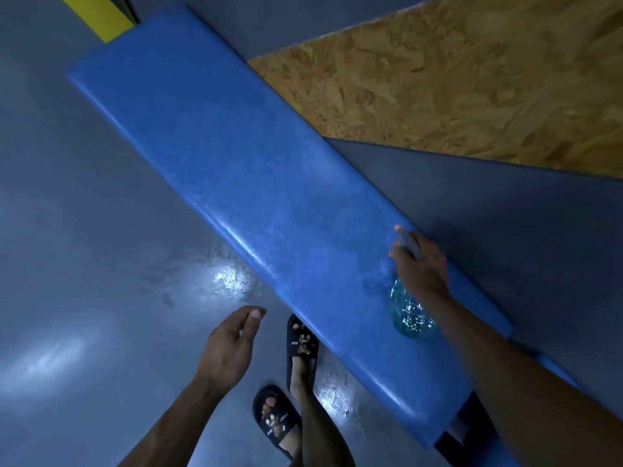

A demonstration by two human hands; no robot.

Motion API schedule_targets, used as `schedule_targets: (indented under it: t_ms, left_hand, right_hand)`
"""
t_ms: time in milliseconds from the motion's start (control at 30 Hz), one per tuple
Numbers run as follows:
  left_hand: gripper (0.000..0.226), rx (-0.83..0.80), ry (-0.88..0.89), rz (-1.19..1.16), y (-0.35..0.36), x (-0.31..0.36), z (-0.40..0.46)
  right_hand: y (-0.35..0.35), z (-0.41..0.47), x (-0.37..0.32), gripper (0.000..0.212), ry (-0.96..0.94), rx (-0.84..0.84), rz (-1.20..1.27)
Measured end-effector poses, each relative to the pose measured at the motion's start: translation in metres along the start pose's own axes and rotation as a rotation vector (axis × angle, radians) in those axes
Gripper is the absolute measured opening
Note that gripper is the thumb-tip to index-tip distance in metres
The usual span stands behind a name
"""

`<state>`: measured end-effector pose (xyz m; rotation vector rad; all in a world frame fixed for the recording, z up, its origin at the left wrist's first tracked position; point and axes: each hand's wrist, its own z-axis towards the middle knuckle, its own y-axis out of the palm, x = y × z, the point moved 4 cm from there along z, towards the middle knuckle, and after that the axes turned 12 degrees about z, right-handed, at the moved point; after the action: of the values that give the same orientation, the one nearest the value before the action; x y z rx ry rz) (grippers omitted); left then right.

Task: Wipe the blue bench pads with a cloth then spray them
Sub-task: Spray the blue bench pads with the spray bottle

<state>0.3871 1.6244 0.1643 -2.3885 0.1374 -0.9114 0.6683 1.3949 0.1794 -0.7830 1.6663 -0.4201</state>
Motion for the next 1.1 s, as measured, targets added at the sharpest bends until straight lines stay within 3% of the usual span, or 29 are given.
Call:
schedule_targets:
  t_ms: [200, 400, 500, 700, 967, 1100]
  left_hand:
    - [0.037, 0.016, -0.013, 0.017, -0.016, 0.023, 0.023]
    - [0.033, 0.053, -0.037, 0.006, -0.036, 0.035, 0.042]
    - [0.035, 0.062, -0.049, 0.028, -0.045, 0.037, 0.045]
    - [0.026, 0.064, -0.102, 0.015, -0.058, 0.029, 0.053]
    - [0.029, 0.047, -0.088, -0.022, -0.081, 0.019, 0.074]
    - [0.026, 0.033, -0.050, 0.020, -0.097, 0.016, 0.085]
  right_hand:
    - [0.021, 0.011, -0.011, 0.032, -0.037, -0.135, -0.056]
    - [0.074, -0.051, -0.023, 0.017, -0.161, -0.513, -0.061]
    - [0.093, -0.074, -0.037, 0.015, -0.226, -0.599, -0.053]
    - [0.110, -0.069, -0.048, 0.041, -0.186, -0.510, -0.099]
    - [0.087, 0.029, -0.065, 0.017, -0.063, -0.227, -0.022]
    - [0.080, 0.067, -0.081, 0.020, -0.047, -0.168, -0.064]
